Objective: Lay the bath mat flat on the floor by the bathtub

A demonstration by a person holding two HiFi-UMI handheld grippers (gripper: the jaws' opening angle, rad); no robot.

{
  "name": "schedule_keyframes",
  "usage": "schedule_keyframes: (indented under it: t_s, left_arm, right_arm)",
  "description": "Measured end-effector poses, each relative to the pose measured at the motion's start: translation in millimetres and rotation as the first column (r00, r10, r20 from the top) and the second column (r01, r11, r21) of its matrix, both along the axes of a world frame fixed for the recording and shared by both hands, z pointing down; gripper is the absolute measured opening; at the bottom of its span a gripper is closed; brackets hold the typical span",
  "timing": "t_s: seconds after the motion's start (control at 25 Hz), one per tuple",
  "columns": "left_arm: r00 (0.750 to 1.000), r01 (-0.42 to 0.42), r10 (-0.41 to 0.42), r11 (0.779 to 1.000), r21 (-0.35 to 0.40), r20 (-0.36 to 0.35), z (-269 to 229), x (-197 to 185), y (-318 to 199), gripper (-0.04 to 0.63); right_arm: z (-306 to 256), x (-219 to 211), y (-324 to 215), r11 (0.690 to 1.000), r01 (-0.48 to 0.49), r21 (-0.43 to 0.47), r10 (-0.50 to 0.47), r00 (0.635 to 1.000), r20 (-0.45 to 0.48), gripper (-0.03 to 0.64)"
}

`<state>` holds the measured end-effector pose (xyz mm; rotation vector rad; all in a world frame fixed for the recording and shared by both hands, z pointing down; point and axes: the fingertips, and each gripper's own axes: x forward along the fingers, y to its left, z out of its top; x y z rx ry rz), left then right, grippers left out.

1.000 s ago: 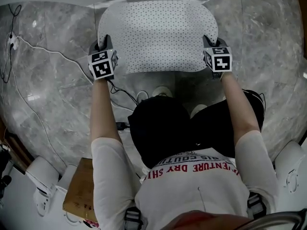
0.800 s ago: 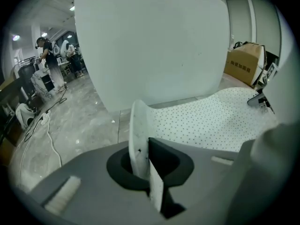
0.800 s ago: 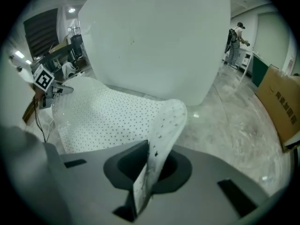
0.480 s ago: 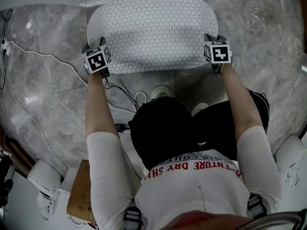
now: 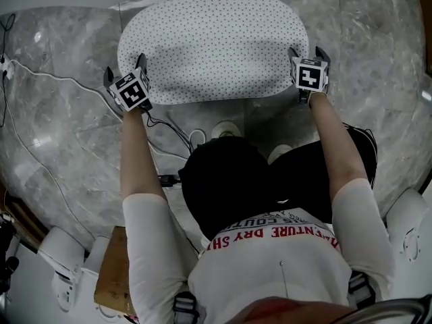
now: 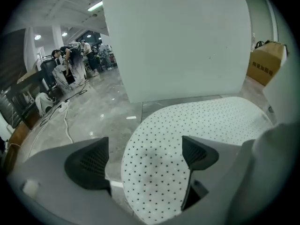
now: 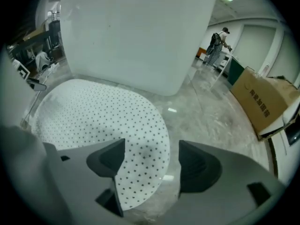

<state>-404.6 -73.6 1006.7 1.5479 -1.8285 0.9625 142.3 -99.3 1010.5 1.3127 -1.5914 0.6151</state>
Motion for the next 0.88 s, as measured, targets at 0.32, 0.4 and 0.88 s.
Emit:
schedule_keyframes:
  t_s: [0.32, 0.4, 0.88]
  left_arm:
    - [0.992, -0.061, 0.064, 0.998, 0.029, -0.106, -60, 54, -6, 0.183]
    - [0.995, -0.069, 0.073, 0.996, 0.052, -0.071, -86, 62, -8, 0.075]
    - [0.962, -0.181, 0.21, 0.969, 0.166, -0.173, -352, 149, -6, 0.011]
  right_arm:
    - [-73, -66, -26, 0.991, 0.045, 0.122, -0.073, 0.969, 0.236, 0.141]
    - [-99, -76, -31, 0.987, 0.043, 0.154, -0.081, 0.965, 0.251, 0.069]
    - [-365, -119, -23, 0.932, 0.183, 0.312, -0.29, 0.894, 0.341, 0.009]
